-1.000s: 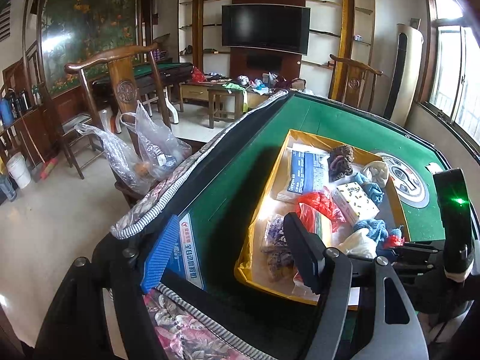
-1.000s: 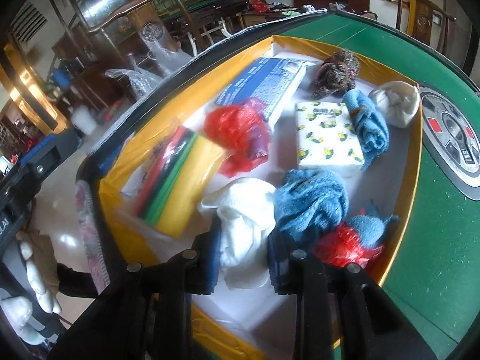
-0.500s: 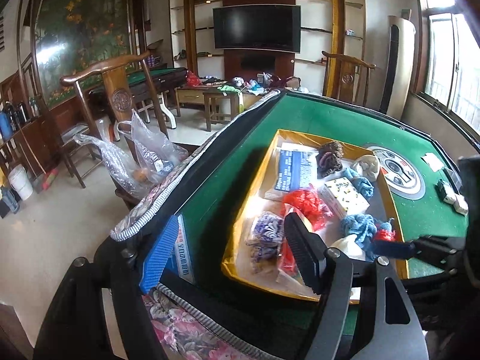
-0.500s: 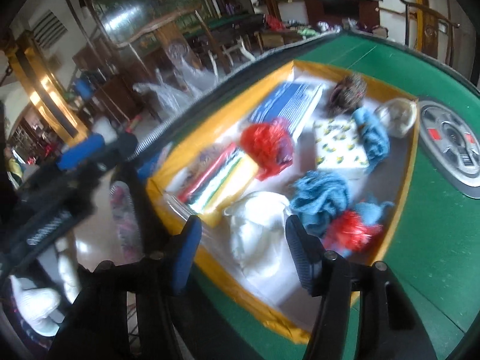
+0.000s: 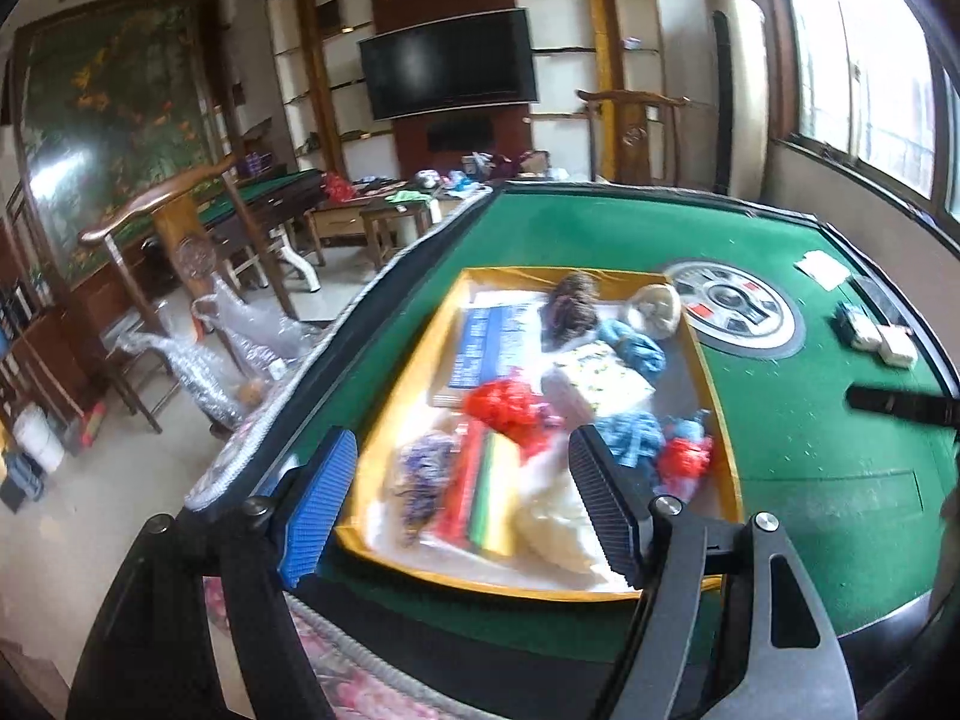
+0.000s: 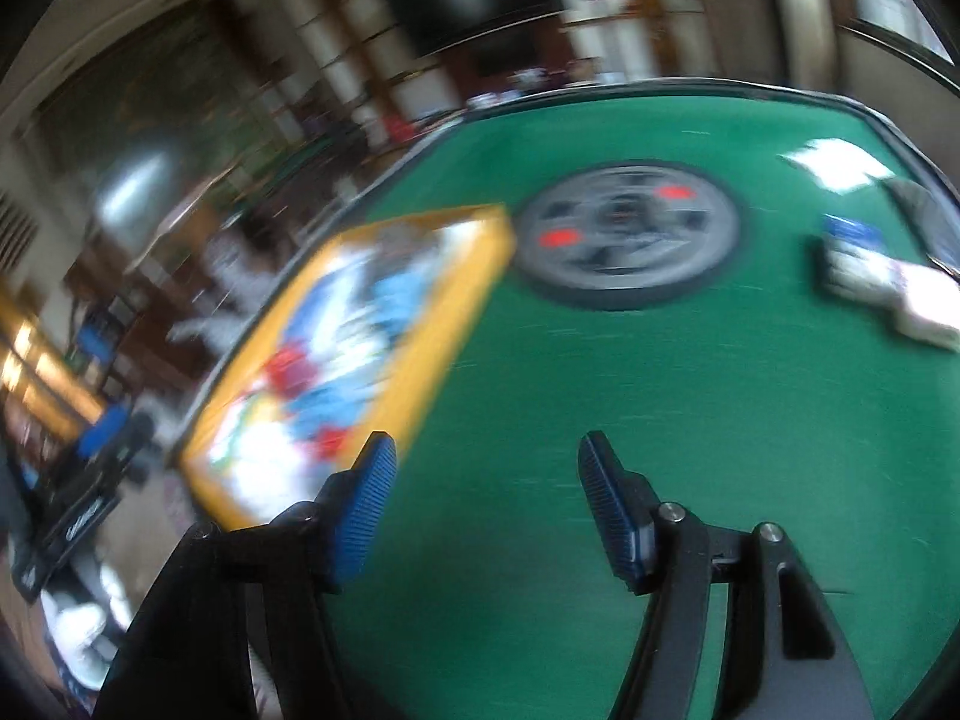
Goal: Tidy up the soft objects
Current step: 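Move both open tools from the box back over the table, then grasp the white wrapped pack with right while left grasps the blue tissue pack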
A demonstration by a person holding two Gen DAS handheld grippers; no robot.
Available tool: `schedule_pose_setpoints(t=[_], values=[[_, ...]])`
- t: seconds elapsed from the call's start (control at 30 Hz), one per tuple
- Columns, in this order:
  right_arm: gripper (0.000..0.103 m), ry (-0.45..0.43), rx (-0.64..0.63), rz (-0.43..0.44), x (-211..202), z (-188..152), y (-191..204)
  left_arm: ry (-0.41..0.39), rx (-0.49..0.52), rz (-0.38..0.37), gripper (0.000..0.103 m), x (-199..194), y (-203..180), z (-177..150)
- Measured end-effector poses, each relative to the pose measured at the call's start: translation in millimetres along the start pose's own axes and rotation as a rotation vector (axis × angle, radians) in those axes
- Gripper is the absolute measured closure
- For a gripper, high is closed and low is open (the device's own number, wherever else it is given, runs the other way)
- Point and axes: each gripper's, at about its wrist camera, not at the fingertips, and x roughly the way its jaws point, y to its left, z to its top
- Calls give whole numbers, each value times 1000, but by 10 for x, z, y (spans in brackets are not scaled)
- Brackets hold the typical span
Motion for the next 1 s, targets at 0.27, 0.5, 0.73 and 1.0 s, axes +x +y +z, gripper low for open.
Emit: schedule_pose_setpoints(t=[0.27, 0.5, 0.73, 1.0], values=[[45, -124, 183, -163, -485, 183, -1028, 17, 119, -48, 30, 44, -534, 17], [44, -178, 289, -244, -650, 421, -1664, 65, 209, -82, 30, 189, -910, -29], [44, -162, 311, -302, -632, 689, -2050, 75, 223, -163, 30, 196, -1049, -20], [44, -75, 334, -391, -296, 1104, -2418, 80, 211, -234, 30, 221, -1115, -2]])
